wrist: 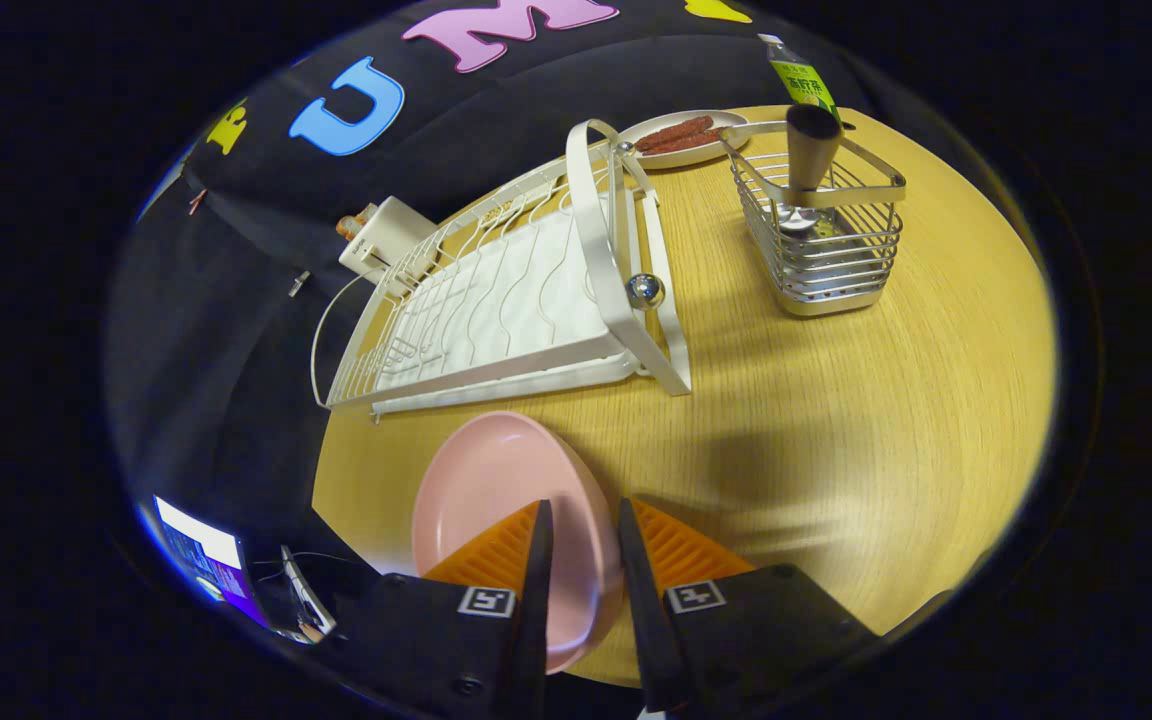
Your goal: Take the plate from the dish rack, then take the spoon from the basket and place it into the plate.
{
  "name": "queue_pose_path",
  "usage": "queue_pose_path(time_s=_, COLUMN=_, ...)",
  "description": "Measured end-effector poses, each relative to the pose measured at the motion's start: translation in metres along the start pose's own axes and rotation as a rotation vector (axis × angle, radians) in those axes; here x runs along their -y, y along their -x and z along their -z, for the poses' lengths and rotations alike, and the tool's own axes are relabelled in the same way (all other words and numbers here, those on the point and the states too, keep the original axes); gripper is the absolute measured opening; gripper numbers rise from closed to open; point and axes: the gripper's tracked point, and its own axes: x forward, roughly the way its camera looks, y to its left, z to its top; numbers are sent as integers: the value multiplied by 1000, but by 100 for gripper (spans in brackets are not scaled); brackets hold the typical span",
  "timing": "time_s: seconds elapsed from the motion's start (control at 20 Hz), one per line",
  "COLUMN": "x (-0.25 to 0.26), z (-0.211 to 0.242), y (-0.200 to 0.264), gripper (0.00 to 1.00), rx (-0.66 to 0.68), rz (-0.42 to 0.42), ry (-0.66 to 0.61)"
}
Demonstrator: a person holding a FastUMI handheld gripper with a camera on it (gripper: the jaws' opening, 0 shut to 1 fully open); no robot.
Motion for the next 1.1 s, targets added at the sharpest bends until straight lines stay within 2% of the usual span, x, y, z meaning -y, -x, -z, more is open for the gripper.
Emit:
queue_pose_path(time_s=0.15, x=9, z=-9, y=21, gripper=100, rx=55, rz=17, ry=95)
queue_pose_path(time_s=0.65, x=80, z=-102, y=113, gripper=99, rx=498, rz=209, ry=430)
queue_pose_path(time_s=0.9, x=95, z=-138, y=106, gripper=98, rx=611, rz=225, ry=521)
queue_pose_path(time_s=1.1, x=76, z=-158, y=90, gripper=98, rx=677, rz=186, ry=630)
